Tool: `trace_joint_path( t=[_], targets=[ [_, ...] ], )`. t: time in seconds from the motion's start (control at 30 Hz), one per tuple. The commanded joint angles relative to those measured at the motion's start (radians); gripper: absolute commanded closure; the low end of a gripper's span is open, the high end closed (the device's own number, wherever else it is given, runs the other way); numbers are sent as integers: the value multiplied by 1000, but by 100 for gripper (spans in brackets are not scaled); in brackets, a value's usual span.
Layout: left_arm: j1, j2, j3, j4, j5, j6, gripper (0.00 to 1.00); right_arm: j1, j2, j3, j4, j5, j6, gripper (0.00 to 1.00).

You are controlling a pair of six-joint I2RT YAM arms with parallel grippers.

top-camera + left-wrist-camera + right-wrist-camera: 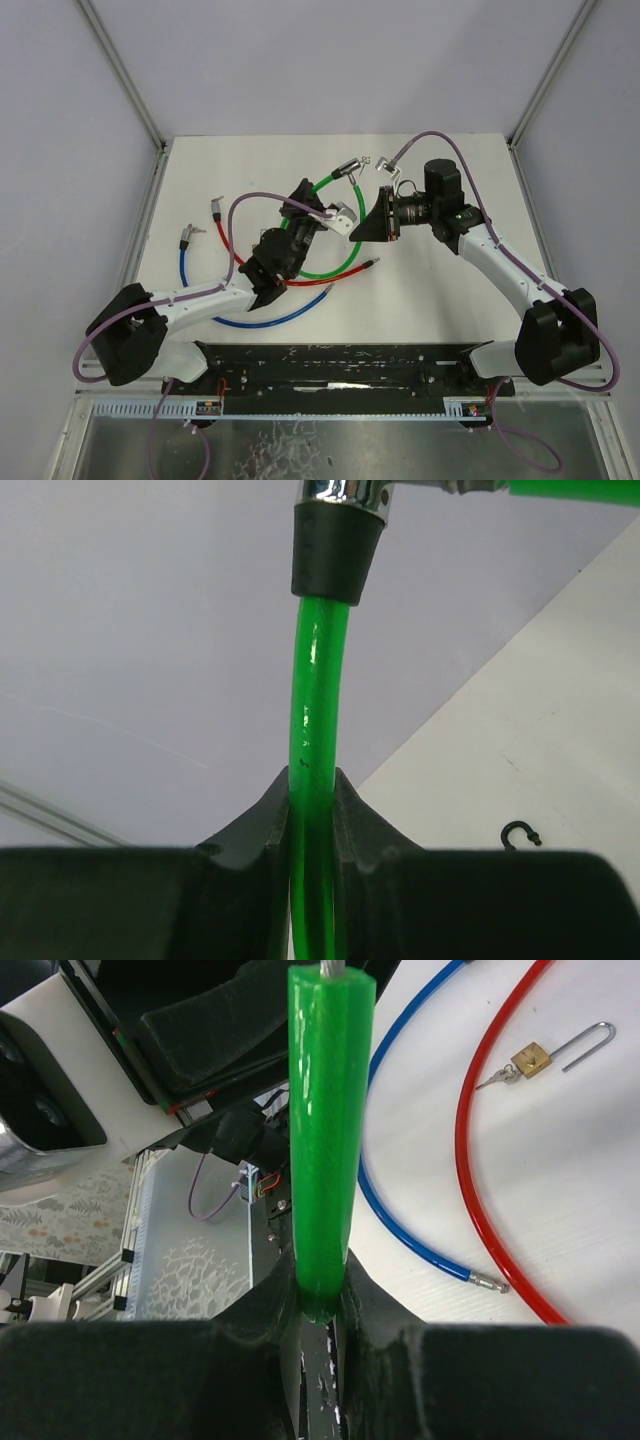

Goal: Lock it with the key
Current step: Lock the lock.

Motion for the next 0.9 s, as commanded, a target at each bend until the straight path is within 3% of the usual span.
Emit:
trace_joint_path(
  t=[0.0,0.3,0.6,0.87],
  targets=[
    [-31,8,-36,-6,106,34,100,2,-61,70,65,-23,-23,100],
    [-37,55,-23,0,95,88,100,9,-71,69,90,-32,32,100],
    [-40,44,-21,-83,158,41,100,7,-84,154,-180,149,-221,100],
    [-13,-27,-4,-228,313,-78,100,2,-77,172,-243,232,-284,100]
  ],
)
